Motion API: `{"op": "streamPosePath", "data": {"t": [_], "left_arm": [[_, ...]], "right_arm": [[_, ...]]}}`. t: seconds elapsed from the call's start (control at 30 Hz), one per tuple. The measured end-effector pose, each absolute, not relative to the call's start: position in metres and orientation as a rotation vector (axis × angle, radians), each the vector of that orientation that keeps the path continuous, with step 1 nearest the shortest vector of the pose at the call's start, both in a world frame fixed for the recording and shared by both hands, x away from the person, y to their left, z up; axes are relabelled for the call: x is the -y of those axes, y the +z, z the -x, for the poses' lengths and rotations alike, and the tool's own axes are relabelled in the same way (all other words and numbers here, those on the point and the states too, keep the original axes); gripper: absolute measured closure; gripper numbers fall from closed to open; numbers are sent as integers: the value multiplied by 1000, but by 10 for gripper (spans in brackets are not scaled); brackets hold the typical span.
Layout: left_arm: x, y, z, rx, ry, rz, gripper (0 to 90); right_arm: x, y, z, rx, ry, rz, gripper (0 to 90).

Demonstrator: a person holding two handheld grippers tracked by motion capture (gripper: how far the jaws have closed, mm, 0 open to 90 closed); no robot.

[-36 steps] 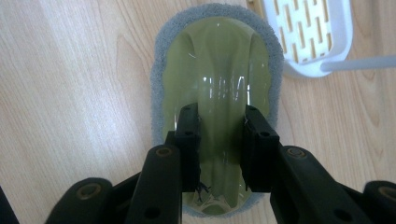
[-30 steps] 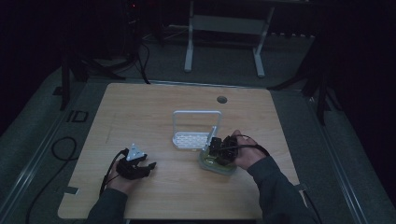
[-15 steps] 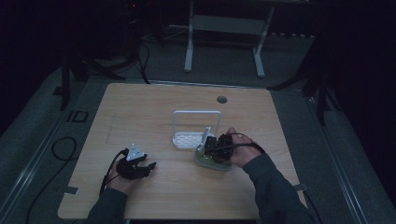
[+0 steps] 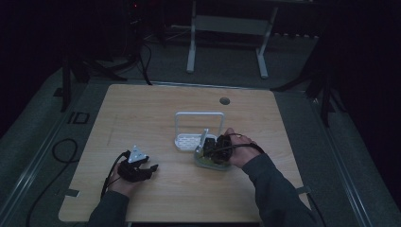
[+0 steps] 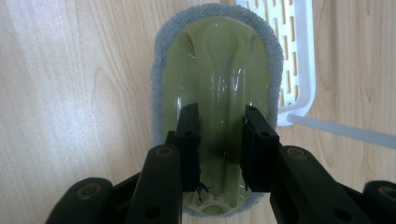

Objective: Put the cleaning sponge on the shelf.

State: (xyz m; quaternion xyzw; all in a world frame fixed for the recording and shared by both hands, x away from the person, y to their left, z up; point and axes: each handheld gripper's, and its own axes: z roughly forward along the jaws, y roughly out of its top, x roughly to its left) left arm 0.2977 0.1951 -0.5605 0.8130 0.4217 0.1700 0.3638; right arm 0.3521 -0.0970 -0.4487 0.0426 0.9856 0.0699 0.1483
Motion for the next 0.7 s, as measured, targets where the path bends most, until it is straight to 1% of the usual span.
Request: {"op": "streamPosePath", "data": {"t": [0.7], "left_arm": [[-195,-560,-298,-1083,437,-2093,462]], "right_arm": [[77,-442,-354,-2775,201,-36,715]]}}
